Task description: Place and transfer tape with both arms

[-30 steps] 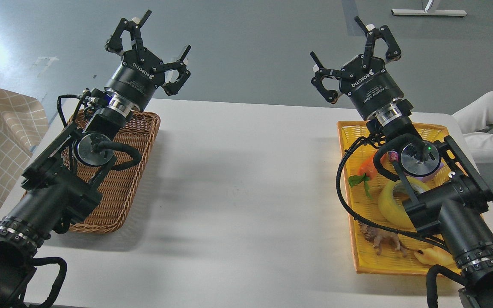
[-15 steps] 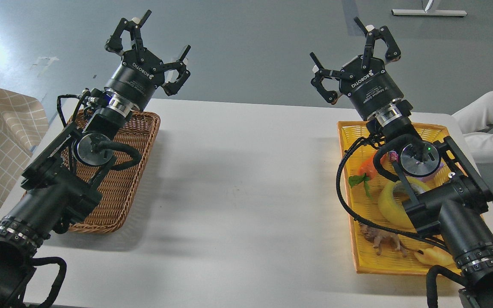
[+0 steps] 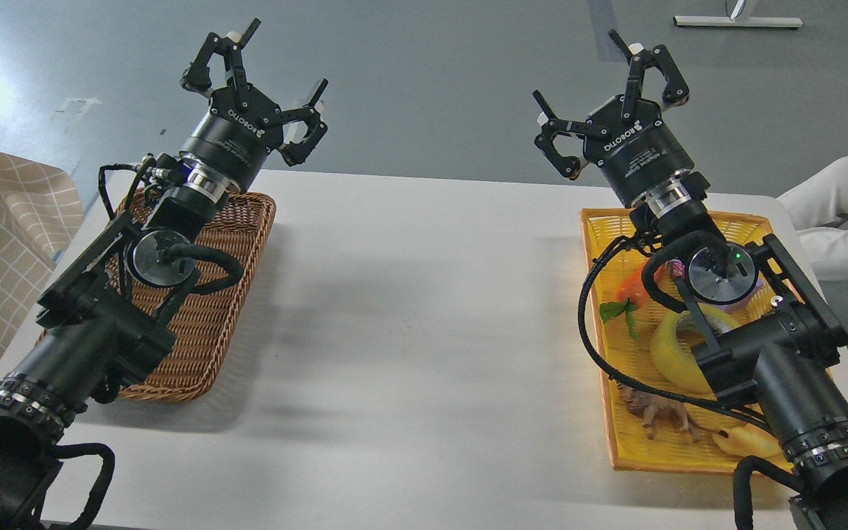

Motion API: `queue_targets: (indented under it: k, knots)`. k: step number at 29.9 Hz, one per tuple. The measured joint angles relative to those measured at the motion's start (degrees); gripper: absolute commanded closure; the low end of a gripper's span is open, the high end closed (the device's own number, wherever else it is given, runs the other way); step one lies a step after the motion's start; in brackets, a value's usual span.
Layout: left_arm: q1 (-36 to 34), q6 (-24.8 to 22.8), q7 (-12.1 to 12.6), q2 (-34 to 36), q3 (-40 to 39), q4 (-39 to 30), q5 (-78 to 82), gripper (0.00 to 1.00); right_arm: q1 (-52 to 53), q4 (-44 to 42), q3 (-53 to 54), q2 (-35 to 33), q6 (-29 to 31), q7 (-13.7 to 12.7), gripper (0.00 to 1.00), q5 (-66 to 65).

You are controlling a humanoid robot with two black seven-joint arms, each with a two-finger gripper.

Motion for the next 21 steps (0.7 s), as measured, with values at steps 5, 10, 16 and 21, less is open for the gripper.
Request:
queue_targets:
  k: [5, 10, 16, 21]
  knots:
    - [-0.1, 0.0, 0.0, 0.2, 0.0, 0.0, 0.0, 0.02, 1.0, 0.0, -1.2, -1.7, 0.0, -0.1, 0.00, -0.7]
    - [-0.2, 0.0, 0.0, 0.2, 0.0, 0.0, 0.0, 0.02, 2.9, 0.2, -8.4, -6.9, 0.0, 0.0, 0.00, -0.8]
    - [-0.2, 0.0, 0.0, 0.0, 0.1, 0.0, 0.1, 0.02, 4.1, 1.9, -16.2, -12.0, 0.0, 0.0, 0.00, -1.2]
    - [-0.2, 0.0, 0.0, 0.3, 0.1, 0.0, 0.1, 0.02, 6.9, 4.6, -24.6, -17.5, 0.0, 0.1, 0.00, -4.5]
